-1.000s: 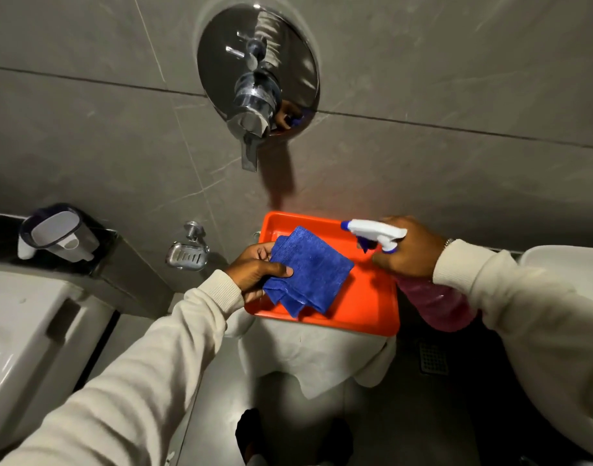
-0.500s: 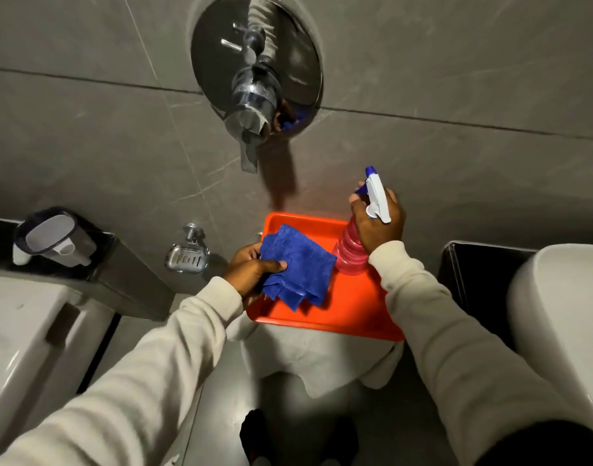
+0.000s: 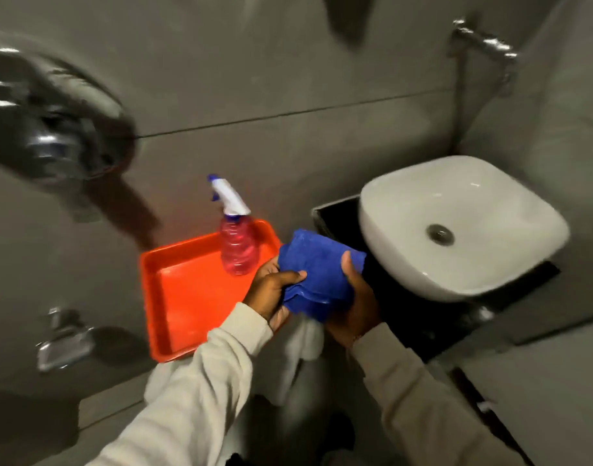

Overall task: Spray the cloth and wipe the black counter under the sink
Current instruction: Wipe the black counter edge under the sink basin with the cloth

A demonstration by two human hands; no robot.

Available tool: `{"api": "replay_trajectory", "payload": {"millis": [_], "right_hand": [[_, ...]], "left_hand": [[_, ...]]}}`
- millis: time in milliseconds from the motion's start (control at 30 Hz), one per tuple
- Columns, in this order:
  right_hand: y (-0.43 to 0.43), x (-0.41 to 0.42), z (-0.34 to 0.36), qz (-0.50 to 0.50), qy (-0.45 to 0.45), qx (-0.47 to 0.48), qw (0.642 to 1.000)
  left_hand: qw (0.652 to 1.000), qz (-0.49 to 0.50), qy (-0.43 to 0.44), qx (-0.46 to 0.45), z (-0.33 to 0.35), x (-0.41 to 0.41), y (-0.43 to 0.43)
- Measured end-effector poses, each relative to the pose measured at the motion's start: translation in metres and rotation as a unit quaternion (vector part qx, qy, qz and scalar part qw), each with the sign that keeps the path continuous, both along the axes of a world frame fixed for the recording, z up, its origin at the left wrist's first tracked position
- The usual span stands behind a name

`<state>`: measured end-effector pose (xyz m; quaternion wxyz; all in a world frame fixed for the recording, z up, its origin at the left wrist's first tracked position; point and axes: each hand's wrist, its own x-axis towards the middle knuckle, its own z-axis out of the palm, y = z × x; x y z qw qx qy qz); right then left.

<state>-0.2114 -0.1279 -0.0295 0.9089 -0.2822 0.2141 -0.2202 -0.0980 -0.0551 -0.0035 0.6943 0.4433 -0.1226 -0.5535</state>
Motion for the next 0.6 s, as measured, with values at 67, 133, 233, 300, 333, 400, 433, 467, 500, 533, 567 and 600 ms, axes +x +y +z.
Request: {"api": "replay_trajectory", "payload": {"millis": [67,133,233,300,333,400,433,467,500,533,567,600], "right_hand": [[-0.005,-0.032,0.014,-0.081,0.005,0.007,0.997],[-0.014,-0.064,0.019,-0.122,0.001,-0.005,0.993],[-0.05,-0.136,0.022,-0.192,0.032,0.003,0.981],[-0.082,-0.19,0.019,-0.221,0.034,0.019,0.974],[-0.102,-0.221,0.013,-0.253,0.044,0.029,0.966],[-0.146,-0.288,0.002,-0.325,0.052,0.067,0.942],[-0.162,-0.312,-0.002,-0.354,0.053,0.078,0.931],[-0.185,-0.342,-0.007,-0.374,0.059,0.08,0.922],[-0.206,-0.365,-0.011,-0.388,0.082,0.07,0.915],[-0.228,-0.385,-0.016,-0.404,0.123,0.059,0.905],[-0.248,-0.398,-0.018,-0.416,0.173,0.018,0.893],[-0.268,-0.405,-0.02,-0.427,0.236,-0.042,0.872]], "left_hand": [[0.998,-0.007,-0.047,0.031,0.001,-0.035,-0.028],[0.985,-0.024,-0.144,0.087,0.006,-0.069,-0.056],[0.949,-0.13,-0.271,0.093,0.018,-0.15,-0.105],[0.913,-0.199,-0.349,0.069,0.017,-0.198,-0.139],[0.899,-0.205,-0.382,0.062,0.012,-0.22,-0.156],[0.856,-0.13,-0.495,0.07,0.005,-0.256,-0.182],[0.817,-0.078,-0.569,0.056,0.004,-0.26,-0.183],[0.765,-0.043,-0.641,0.035,-0.002,-0.274,-0.192],[0.721,-0.026,-0.692,0.019,-0.007,-0.281,-0.199],[0.686,-0.042,-0.726,0.027,-0.011,-0.288,-0.208],[0.662,-0.078,-0.743,0.057,-0.015,-0.289,-0.215],[0.629,-0.122,-0.761,0.102,-0.02,-0.288,-0.221]]}}
